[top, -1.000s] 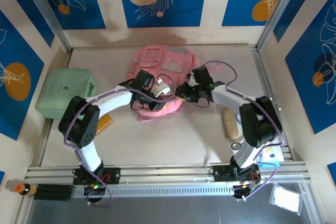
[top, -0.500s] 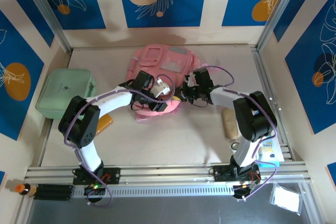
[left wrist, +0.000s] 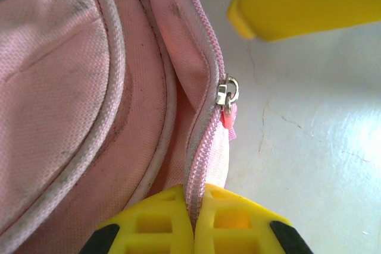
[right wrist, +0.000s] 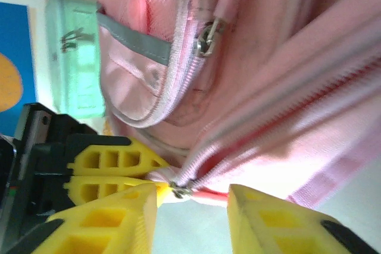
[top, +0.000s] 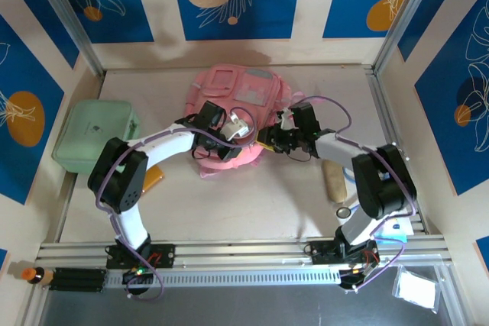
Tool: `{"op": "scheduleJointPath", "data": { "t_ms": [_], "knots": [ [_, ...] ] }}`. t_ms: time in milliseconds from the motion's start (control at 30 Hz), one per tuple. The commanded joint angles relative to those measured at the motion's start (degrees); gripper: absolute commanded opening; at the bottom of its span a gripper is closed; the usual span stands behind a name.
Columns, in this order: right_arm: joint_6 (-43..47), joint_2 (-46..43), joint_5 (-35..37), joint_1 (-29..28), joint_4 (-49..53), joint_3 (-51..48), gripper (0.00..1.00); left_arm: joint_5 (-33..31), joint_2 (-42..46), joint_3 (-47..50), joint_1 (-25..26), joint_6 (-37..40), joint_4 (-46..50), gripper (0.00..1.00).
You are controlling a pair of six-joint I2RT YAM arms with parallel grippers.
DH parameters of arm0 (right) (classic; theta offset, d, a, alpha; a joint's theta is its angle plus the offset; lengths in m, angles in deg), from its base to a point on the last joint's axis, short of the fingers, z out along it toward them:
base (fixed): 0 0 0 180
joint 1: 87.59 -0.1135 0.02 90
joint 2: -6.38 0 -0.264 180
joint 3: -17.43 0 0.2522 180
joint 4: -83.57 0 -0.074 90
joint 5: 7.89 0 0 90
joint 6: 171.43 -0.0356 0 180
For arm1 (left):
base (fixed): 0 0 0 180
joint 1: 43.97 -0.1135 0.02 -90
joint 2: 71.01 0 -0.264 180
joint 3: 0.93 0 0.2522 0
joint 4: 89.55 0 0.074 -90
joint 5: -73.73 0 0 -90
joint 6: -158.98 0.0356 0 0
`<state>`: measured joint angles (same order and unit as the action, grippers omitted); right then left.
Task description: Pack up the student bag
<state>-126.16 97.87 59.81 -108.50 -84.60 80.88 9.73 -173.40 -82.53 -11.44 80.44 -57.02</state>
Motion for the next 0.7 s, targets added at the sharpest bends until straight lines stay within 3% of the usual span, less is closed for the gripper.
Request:
{"op": "scheduleJointPath", "data": {
  "t_ms": [0,233,567,667],
  "knots": [
    [8.16,-4.54,9.67,-0.3,6.4,-2.74,0.4,2.11,0.47,-1.43,0.22,0.03,0.09,0.02],
    [22.47,-4.81,23.41,-10.29,9.36,-1.04,0.4,3.07,0.9,-1.07,0.24,-0.92,-0.68,0.01],
    [26.3,2.2,27.62,-14.07,8.19,5.24,0.4,3.17,1.4,-0.46,0.24,-1.06,0.0,0.01],
    [27.01,3.57,27.84,-14.16,8.37,6.6,0.36,3.27,1.4,-0.35,0.22,-0.96,-0.11,0.01]
  ]
}}
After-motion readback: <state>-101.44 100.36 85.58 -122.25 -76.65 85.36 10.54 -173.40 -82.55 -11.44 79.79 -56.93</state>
